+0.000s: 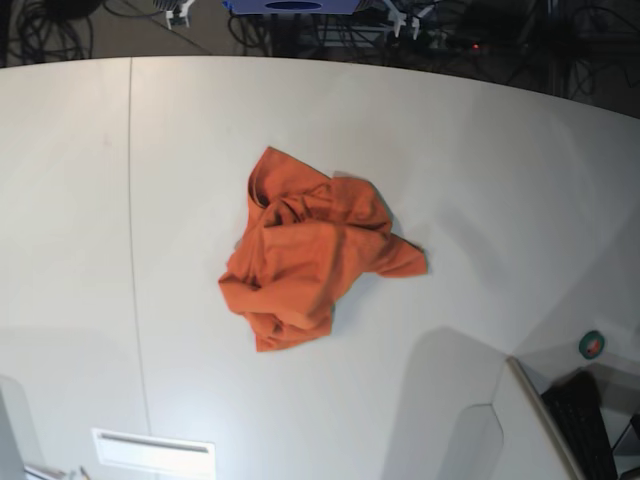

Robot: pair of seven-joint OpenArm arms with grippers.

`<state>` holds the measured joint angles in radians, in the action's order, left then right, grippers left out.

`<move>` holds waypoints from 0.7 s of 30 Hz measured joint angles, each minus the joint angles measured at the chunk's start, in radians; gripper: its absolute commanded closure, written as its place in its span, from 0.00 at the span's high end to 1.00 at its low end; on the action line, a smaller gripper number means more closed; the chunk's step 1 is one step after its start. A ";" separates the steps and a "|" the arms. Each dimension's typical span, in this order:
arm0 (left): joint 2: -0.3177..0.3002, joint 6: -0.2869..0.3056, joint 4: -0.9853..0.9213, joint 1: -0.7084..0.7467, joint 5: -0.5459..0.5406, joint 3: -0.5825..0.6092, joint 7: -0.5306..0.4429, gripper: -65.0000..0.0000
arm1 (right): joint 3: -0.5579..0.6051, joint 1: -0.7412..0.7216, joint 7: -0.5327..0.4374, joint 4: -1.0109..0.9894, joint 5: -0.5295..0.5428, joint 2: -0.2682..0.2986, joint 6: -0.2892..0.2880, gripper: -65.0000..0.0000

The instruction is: Layout the t-shirt on the table in an organized manner, then fold the t-shirt properly

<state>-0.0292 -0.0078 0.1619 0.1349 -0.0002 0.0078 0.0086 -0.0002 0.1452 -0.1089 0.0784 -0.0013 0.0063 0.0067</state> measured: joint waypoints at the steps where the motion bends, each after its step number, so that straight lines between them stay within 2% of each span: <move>1: -0.003 0.000 0.006 -0.004 0.000 0.000 0.000 0.01 | 0.000 -0.001 -0.001 0.000 0.000 0.000 0.000 0.04; 3: -0.008 -0.004 0.013 -0.013 0.000 -0.006 -0.009 0.01 | 0.000 -0.009 -0.009 0.000 0.000 -0.001 0.000 0.20; 7: -0.009 -0.011 0.008 -0.013 0.000 0.000 -0.015 0.01 | 0.000 -0.019 -0.024 0.006 0.000 -0.001 0.000 0.70; 8: -0.007 -0.010 0.006 -0.008 0.000 0.000 -0.010 0.01 | 0.000 -0.015 -0.019 0.005 -0.001 -0.001 0.000 0.75; 9: -0.006 -0.006 0.006 -0.003 0.000 0.000 -0.008 0.01 | 0.000 -0.005 -0.020 0.008 -0.002 -0.001 0.000 0.75; 11: -0.008 -0.003 0.005 0.002 0.000 0.000 -0.004 0.01 | 0.003 0.013 -0.018 0.008 -0.001 -0.001 0.000 0.66; 12: -0.010 -0.003 0.004 0.002 0.000 -0.004 -0.004 0.01 | 0.003 0.023 -0.014 0.017 -0.002 -0.001 0.000 0.58; 14: -0.013 -0.004 0.008 0.000 0.000 -0.007 -0.004 0.01 | 0.003 0.027 -0.011 0.025 -0.003 0.002 -0.001 0.37; 16: -0.013 -0.004 0.012 -0.003 0.000 -0.007 -0.008 0.01 | 0.003 0.020 -0.012 0.027 -0.003 0.007 -0.001 0.10; 17: -0.013 -0.004 0.012 -0.004 0.000 -0.007 -0.010 0.01 | 0.000 0.016 -0.016 0.029 0.001 0.010 -0.001 0.00; 20: -0.011 -0.004 0.012 -0.003 0.000 -0.007 -0.011 0.02 | -0.001 0.008 -0.023 0.033 0.000 0.024 -0.002 0.00; 21: -0.011 -0.004 0.012 -0.002 0.000 -0.007 -0.008 0.06 | -0.001 0.010 -0.019 0.032 0.000 0.029 -0.002 0.00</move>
<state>-0.0406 -0.0116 0.1738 0.1333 -0.0006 0.0006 0.0002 -0.0010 0.1555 -0.1284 0.1108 -0.0013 0.0357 0.0051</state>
